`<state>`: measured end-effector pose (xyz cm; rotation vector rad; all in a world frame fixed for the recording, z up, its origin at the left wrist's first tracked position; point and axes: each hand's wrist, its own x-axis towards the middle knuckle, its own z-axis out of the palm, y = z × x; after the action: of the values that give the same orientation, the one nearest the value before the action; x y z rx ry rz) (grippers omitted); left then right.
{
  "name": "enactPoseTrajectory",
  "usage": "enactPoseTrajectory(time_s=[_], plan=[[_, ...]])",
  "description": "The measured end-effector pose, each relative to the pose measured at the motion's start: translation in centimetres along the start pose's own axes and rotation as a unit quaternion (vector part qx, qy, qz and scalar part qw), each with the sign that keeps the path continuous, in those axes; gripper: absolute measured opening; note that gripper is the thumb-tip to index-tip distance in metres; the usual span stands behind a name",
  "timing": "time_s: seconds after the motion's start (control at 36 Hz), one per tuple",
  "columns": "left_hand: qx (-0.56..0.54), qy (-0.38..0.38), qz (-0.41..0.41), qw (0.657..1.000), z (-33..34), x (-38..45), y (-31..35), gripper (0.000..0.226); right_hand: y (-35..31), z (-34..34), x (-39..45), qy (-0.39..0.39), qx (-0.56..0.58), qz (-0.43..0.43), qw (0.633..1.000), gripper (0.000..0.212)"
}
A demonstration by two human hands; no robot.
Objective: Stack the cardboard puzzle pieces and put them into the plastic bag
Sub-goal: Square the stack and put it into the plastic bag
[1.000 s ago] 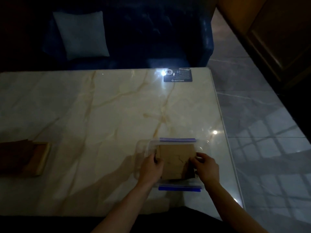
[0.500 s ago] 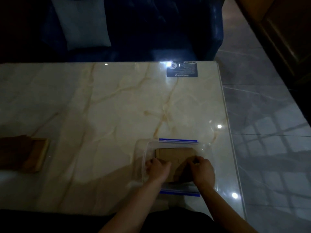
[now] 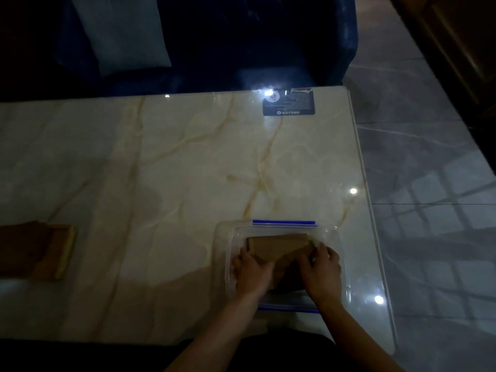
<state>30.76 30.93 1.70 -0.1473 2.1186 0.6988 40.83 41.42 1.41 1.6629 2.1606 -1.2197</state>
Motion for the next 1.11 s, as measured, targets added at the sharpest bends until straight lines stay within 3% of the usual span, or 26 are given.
enactPoseTrajectory(time_s=[0.08, 0.28, 0.44, 0.69, 0.78, 1.0, 1.11], plan=[[0.007, -0.008, 0.011, 1.000, 0.0, 0.0, -0.2, 0.090, 0.2, -0.1, 0.0, -0.025, -0.008, 0.006, 1.000, 0.054], [0.021, -0.026, 0.025, 0.999, 0.0, 0.0, -0.3, 0.078, 0.2, -0.1, 0.2, -0.058, -0.018, 0.031, 0.998, 0.035], [0.044, -0.043, 0.022, 0.998, 0.4, -0.2, -0.3, 0.069, 0.0, -0.4, 0.4, -0.077, 0.037, 0.066, 0.994, 0.042], [-0.089, -0.064, 0.009, 0.994, -0.4, 0.0, -0.6, 0.052, -0.5, -0.7, 0.4, -0.102, 0.054, 0.084, 0.990, 0.056], [-0.116, -0.068, 0.006, 0.991, -0.6, -0.1, -0.6, 0.042, -0.4, -0.9, 0.5, -0.102, 0.089, 0.095, 0.986, 0.050], [-0.099, -0.045, 0.040, 0.993, -0.7, 0.3, -0.3, 0.058, 0.0, -0.9, 0.4, -0.097, 0.157, 0.091, 0.979, 0.026], [-0.076, -0.052, 0.041, 0.995, -0.8, 0.8, -0.2, 0.060, 0.1, -0.6, 0.2, -0.099, 0.158, 0.087, 0.979, 0.024]])
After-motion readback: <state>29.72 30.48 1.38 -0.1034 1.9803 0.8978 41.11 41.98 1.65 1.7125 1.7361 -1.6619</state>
